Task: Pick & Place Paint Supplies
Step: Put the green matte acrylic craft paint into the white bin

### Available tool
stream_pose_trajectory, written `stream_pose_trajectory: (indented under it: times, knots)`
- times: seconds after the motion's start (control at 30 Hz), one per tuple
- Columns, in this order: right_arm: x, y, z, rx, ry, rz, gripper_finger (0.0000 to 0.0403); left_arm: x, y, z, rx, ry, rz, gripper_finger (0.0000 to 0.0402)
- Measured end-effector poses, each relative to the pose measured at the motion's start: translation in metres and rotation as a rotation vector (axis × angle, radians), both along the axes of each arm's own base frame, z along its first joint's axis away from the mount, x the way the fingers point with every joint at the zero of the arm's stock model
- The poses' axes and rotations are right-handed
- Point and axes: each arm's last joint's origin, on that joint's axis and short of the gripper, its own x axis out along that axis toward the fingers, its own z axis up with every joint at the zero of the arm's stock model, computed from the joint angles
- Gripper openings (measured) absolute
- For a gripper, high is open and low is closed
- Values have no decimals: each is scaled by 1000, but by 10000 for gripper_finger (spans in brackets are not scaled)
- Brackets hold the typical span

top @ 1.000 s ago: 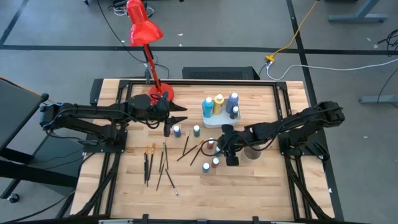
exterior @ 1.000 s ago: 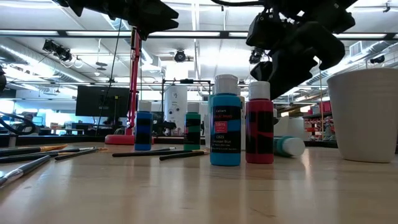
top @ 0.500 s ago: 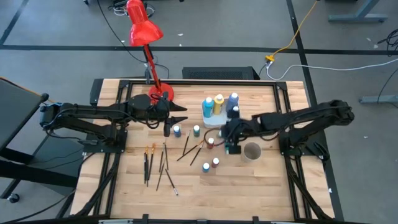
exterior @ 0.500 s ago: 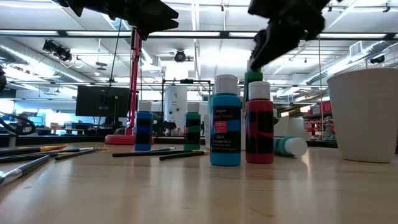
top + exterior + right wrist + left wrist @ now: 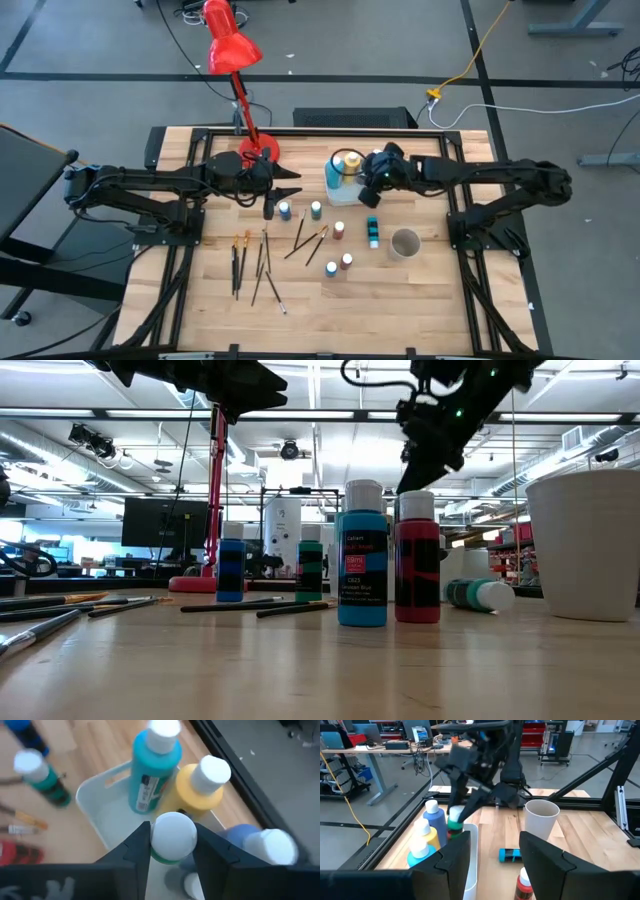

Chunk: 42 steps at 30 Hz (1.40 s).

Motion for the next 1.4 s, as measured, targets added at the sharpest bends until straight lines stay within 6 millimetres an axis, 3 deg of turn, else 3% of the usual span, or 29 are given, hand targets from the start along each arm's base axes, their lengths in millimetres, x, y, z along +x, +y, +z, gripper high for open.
stream_pose_trajectory:
  times: [0.2, 0.73, 1.0, 1.4]
  knots:
    - [-3, -6, -20, 57, -103, -121, 120, 0, 0, 0, 23, 4, -4, 178]
    - [-16, -8, -54, 4, -93, -178, 126, 0, 0, 0, 26, 4, -4, 178]
    - [-20, -13, -62, -9, -104, -181, 129, 0, 0, 0, 23, 4, -4, 178]
    - [-16, -14, -57, -106, -100, -109, 177, 0, 0, 0, 23, 4, -4, 178]
